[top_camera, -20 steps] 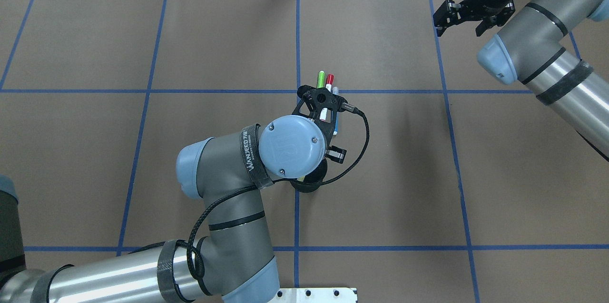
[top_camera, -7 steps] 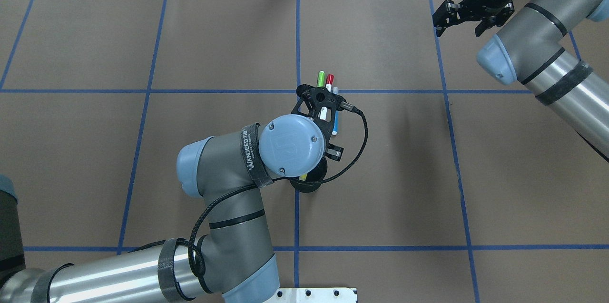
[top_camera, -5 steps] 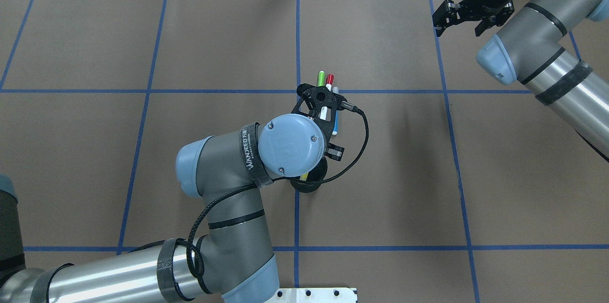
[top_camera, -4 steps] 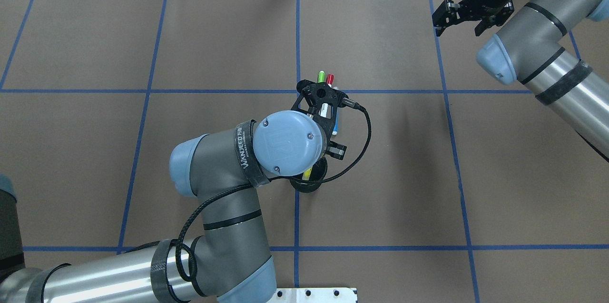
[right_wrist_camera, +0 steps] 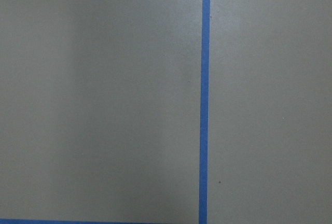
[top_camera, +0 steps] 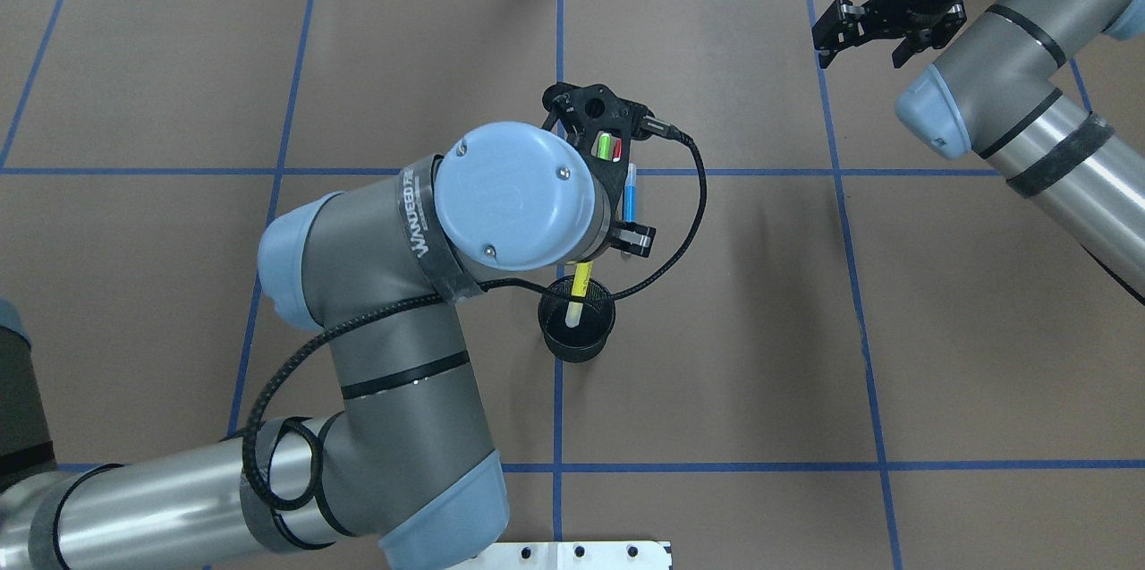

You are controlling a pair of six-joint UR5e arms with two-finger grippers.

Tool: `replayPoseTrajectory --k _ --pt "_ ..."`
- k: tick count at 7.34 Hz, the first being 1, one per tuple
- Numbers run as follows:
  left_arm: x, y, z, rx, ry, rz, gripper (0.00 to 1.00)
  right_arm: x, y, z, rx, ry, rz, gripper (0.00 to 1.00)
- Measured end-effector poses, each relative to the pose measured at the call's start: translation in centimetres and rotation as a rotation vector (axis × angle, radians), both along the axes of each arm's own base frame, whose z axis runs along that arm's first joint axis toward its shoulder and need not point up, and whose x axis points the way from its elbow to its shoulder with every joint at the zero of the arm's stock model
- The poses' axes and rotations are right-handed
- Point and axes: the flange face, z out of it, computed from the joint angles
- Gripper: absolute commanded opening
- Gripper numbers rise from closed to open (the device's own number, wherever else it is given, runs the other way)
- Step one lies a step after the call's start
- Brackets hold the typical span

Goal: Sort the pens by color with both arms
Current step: 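Lift the yellow marker out of the cup with the left gripper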

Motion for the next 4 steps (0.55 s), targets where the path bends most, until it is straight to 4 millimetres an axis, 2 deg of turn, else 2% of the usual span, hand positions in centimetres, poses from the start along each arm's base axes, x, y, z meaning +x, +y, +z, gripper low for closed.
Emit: replayPoseTrajectory --k 2,4 --pt "-2.8 -5.3 -1.9 -0.07 0.009 -0.005 0.18 0.0 0.0 0.0 0.001 0.0 0.0 0.98" --pt "-2.3 -13.1 -3.4 -0.174 -0.017 -0.008 0.17 -0.2 0.1 -0.1 0.005 -0.003 0.002 0.98"
